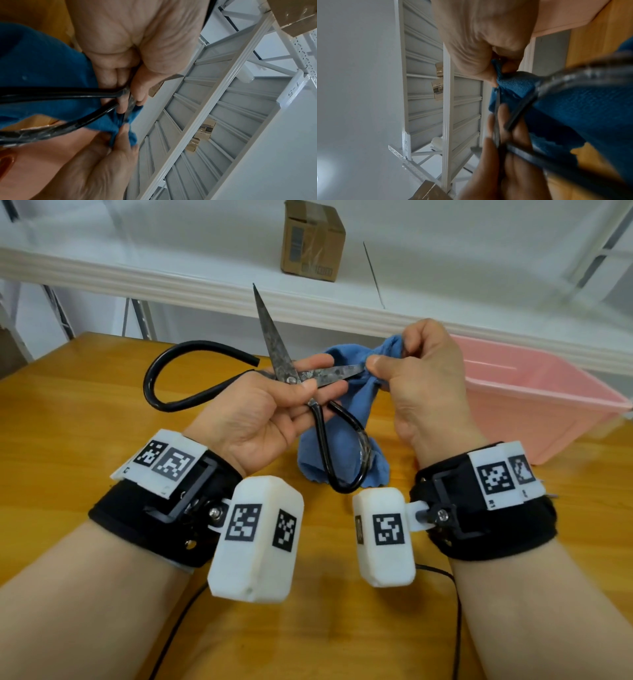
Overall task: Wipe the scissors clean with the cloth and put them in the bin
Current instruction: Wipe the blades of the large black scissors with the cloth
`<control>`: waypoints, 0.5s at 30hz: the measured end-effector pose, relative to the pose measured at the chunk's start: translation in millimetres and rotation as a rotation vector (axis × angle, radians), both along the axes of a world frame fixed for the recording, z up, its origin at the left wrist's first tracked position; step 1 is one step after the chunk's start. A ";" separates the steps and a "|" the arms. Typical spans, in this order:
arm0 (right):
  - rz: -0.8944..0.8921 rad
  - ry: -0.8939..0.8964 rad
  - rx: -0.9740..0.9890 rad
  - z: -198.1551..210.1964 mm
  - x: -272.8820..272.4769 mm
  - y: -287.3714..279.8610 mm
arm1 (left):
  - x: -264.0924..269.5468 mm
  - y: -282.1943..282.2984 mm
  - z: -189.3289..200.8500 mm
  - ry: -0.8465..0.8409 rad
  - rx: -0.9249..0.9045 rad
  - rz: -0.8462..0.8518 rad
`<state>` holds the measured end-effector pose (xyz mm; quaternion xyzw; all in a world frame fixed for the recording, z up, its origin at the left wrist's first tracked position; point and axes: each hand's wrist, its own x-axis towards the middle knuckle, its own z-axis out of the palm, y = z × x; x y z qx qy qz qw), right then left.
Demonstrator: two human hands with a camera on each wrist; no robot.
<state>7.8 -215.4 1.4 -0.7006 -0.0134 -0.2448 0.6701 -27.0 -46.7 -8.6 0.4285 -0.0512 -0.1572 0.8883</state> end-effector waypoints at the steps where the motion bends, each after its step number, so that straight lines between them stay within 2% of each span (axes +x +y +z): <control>1: -0.030 0.000 -0.012 0.9 0.8 -6.3 | 0.7 2.3 1.5 0.000 -0.026 0.003; 4: -0.049 0.009 0.005 1.3 2.2 -17.7 | 3.9 12.3 8.3 -0.007 -0.115 0.020; 10: 0.050 0.046 -0.048 0.2 5.0 -6.4 | 5.2 17.6 6.6 0.054 -0.114 0.014; 15: -0.026 0.009 -0.097 4.1 4.9 -12.2 | 8.5 17.7 4.3 0.097 -0.143 0.034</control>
